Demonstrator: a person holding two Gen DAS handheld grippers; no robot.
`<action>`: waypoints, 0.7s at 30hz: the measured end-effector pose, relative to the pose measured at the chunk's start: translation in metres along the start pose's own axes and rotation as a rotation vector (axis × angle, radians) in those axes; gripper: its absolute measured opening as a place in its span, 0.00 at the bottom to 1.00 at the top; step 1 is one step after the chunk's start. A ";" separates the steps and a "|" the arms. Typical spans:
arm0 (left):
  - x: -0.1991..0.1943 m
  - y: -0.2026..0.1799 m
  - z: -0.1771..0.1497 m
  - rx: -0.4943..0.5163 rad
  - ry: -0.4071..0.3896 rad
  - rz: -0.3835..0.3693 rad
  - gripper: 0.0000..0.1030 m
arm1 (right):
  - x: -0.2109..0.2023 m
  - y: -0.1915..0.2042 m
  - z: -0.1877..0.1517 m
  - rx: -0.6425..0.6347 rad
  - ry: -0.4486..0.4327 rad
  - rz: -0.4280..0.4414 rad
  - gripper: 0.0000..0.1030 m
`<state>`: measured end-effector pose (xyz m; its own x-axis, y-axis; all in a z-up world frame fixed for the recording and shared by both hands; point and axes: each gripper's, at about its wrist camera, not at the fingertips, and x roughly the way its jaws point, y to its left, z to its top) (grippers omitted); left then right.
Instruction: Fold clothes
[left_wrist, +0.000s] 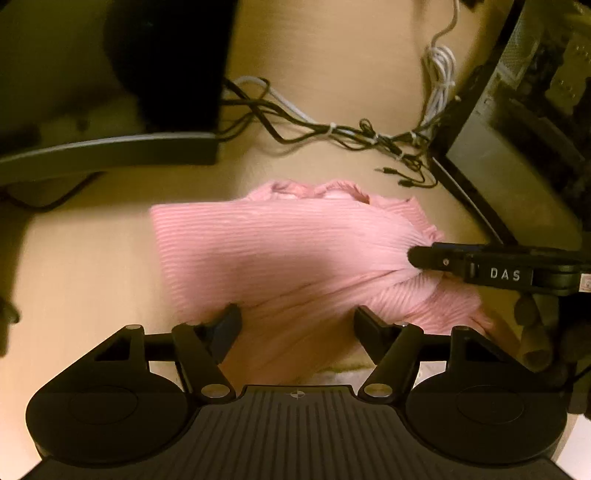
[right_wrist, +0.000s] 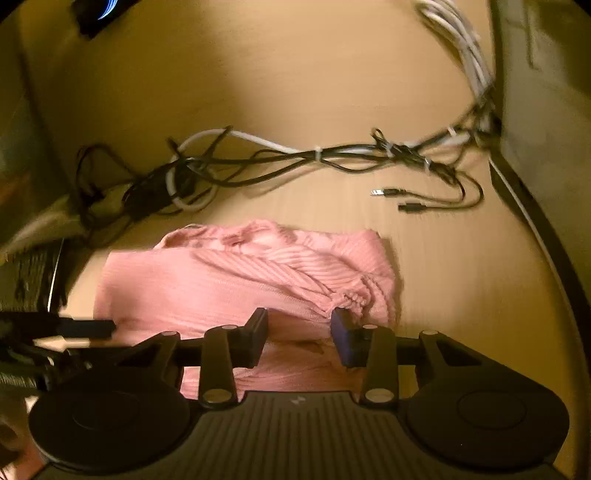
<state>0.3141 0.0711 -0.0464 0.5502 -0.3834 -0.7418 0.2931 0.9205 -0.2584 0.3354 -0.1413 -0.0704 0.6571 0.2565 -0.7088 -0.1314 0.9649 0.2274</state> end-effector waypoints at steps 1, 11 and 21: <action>-0.009 0.002 -0.003 -0.004 -0.010 0.003 0.76 | -0.008 0.001 -0.001 -0.027 -0.010 -0.014 0.36; -0.073 0.037 -0.082 -0.001 0.092 0.058 0.76 | -0.080 -0.005 -0.053 -0.127 0.038 -0.125 0.44; -0.086 0.000 -0.126 0.202 0.135 0.056 0.44 | -0.125 0.009 -0.092 0.026 0.049 -0.193 0.46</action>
<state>0.1682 0.1133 -0.0601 0.4649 -0.3059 -0.8308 0.4230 0.9011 -0.0951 0.1840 -0.1594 -0.0413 0.6313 0.0701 -0.7724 0.0132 0.9948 0.1010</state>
